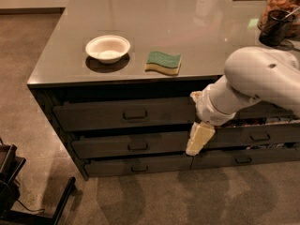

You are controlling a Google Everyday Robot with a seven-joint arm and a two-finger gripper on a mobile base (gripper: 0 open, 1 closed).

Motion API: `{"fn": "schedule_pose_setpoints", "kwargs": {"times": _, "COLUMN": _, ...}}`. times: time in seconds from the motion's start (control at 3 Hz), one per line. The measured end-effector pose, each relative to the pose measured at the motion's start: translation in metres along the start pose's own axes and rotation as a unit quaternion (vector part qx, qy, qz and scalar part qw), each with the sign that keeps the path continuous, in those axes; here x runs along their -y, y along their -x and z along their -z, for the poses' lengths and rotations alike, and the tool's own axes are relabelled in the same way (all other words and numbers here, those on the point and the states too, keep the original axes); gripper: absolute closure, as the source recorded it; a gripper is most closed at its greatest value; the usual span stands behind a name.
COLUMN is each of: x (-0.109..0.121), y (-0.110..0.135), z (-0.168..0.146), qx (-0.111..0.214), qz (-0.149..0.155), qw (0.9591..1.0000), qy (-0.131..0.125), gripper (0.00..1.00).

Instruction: Open top drawer

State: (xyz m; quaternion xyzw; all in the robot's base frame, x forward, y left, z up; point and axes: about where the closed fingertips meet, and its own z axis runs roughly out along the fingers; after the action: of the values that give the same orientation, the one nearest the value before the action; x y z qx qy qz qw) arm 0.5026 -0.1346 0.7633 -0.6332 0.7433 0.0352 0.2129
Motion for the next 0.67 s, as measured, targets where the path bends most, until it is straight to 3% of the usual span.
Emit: {"fn": "schedule_pose_setpoints", "kwargs": {"times": 0.67, "x": 0.032, "y": 0.010, "z": -0.036, "qx": 0.002, "qz": 0.034, "qw": 0.9988, "qy": -0.036, "gripper": 0.00}}
